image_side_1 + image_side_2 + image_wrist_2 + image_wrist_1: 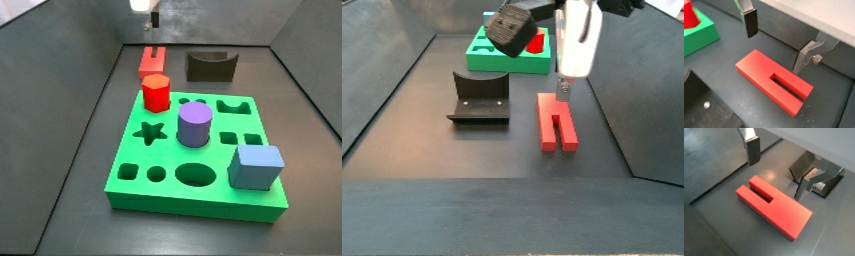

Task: Pick up the double-square object. Move up. Rotate the double-square object. Place the double-square object on the fixture. Regrasp the double-square object. Move to above the board. Insert the double-square object.
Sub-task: Rotate the double-square object.

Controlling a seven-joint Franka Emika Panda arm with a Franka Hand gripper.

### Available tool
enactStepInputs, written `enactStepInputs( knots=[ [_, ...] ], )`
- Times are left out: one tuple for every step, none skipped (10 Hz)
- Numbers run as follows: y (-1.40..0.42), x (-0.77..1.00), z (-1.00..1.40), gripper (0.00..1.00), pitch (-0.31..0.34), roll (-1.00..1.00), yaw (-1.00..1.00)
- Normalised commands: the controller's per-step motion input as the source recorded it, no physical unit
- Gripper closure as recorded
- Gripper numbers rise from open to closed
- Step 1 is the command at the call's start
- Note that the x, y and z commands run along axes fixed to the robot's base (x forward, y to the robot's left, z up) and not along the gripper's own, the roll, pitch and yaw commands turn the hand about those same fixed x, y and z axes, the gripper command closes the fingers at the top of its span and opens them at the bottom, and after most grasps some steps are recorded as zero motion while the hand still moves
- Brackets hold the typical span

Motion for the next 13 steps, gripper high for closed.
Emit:
enactStepInputs(
  knots=[
    [0.0, 0.03, -0.04, 0.0, -0.002, 0.0, 1.0],
    [0.0, 0.03, -0.04, 0.0, -0.002, 0.0, 1.0],
    [0.0, 0.03, -0.04, 0.0, -0.002, 0.0, 1.0],
    [0.0, 0.03, -0.04, 0.0, -0.002, 0.0, 1.0],
    [0.0, 0.03, -0.04, 0.0, -0.002, 0.0, 1.0],
    [0.0, 0.03, -0.04, 0.0, -0.002, 0.0, 1.0],
    [0.0, 0.03, -0.04, 0.0, -0.002, 0.0, 1.0],
    [0.0, 0.03, -0.04, 0.0, -0.003, 0.0, 1.0],
    [0.0, 0.03, -0.04, 0.0, -0.003, 0.0, 1.0],
    [0.0, 0.03, -0.04, 0.0, -0.003, 0.0, 1.0],
    [0.0, 0.03, -0.04, 0.0, -0.003, 0.0, 1.0],
    [0.0, 0.03, -0.04, 0.0, -0.003, 0.0, 1.0],
    [0.0, 0.03, -0.04, 0.0, -0.004, 0.0, 1.0]
  ],
)
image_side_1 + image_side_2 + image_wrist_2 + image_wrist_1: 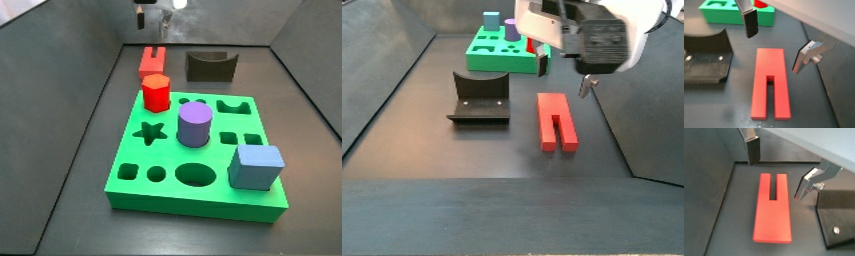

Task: Pick up the double-square object. Move up. Rotate the double-square object. Place the double-square object on the fixture. Regrasp the double-square object. Move to above the board. Insert the double-square object.
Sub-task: Rotate the double-square object.

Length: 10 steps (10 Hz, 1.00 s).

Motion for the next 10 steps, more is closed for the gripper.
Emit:
enactStepInputs(
  knots=[
    [0.0, 0.03, -0.04, 0.0, -0.004, 0.0, 1.0],
    [0.0, 0.03, -0.04, 0.0, -0.004, 0.0, 1.0],
    [0.0, 0.03, -0.04, 0.0, -0.005, 0.0, 1.0],
    [0.0, 0.03, -0.04, 0.0, -0.006, 0.0, 1.0],
    [0.0, 0.03, -0.04, 0.0, -0.007, -0.01, 1.0],
    [0.0, 0.03, -0.04, 0.0, -0.007, -0.01, 1.0],
    [0.0, 0.03, -0.04, 0.0, -0.01, -0.01, 1.0],
    [0.0, 0.03, -0.04, 0.0, -0.011, -0.01, 1.0],
    [0.0, 0.03, -0.04, 0.0, -0.012, -0.01, 0.73],
    [0.0, 0.03, -0.04, 0.0, -0.012, -0.01, 0.57]
  ],
)
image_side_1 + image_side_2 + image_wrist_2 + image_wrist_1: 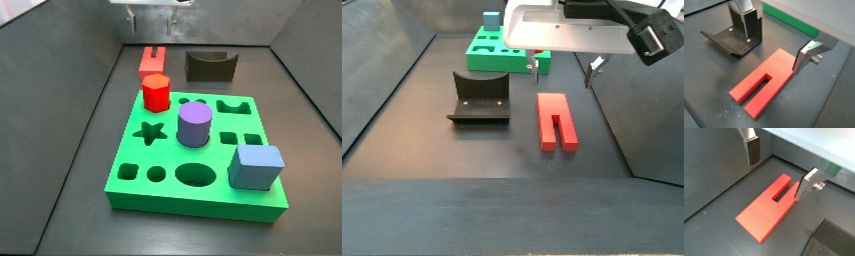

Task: Pick up the double-square object. Move up. Rotate the double-square object. Place the double-square object on the fixture. Regrasp the double-square object. Move to above the board. Insert the double-square object.
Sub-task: Rotate the double-square object.

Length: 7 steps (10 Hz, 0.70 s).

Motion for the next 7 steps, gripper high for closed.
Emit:
enactStepInputs(
  knots=[
    [0.0, 0.03, -0.04, 0.0, -0.012, -0.01, 0.33],
    [0.0, 0.03, -0.04, 0.0, -0.012, -0.01, 0.21],
    [0.0, 0.0, -1.0, 0.0, 0.0, 0.0, 0.0],
    [0.0, 0.0, -1.0, 0.0, -0.003, 0.0, -0.02],
    [0.0, 0.02, -1.0, 0.0, -0.032, -0.01, -0.03],
    [0.0, 0.02, -1.0, 0.0, -0.04, -0.03, -0.02],
    [0.0, 0.03, -1.0, 0.0, -0.048, -0.05, -0.01]
  ],
)
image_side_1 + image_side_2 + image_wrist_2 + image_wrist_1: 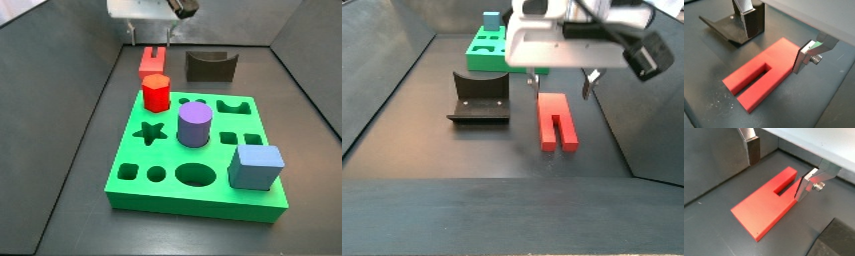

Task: Pick up the double-square object. Move up. Rotate the double-square object. Place the double-square object on the fixture. Regrasp the double-square object. Move to above the board. Insert the double-square object.
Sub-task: Rotate the double-square object, then move up.

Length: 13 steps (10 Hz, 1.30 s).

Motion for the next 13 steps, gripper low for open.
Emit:
enactStepInputs(
  knots=[
    [0.0, 0.04, -1.0, 0.0, -0.051, -0.07, -0.01],
    [0.01, 0.05, -1.0, 0.0, -0.057, -0.08, 0.0],
    [0.01, 0.05, -0.92, 0.0, -0.063, -0.09, 0.0],
    [0.01, 0.05, -0.78, 0.0, -0.066, -0.11, 0.0],
    [0.01, 0.04, -0.64, 0.0, -0.072, -0.13, 0.0],
    [0.01, 0.04, -0.58, 0.0, -0.076, -0.13, 0.0],
    [0.02, 0.04, -0.46, 0.0, -0.09, -0.14, 0.0],
    [0.02, 0.03, -0.41, 0.0, -0.094, -0.15, 0.0],
    [0.02, 0.03, -0.29, 0.0, -0.1, -0.16, 0.0],
    [0.02, 0.03, -0.21, 0.0, -0.098, -0.17, 0.0],
    [0.0, 0.0, 0.0, 1.0, 0.0, 0.0, 0.0],
    [0.0, 0.0, 0.83, 1.0, 0.0, 0.0, 0.0],
    [0.0, -0.01, 0.81, 1.0, 0.01, 0.0, 0.0]
  ],
)
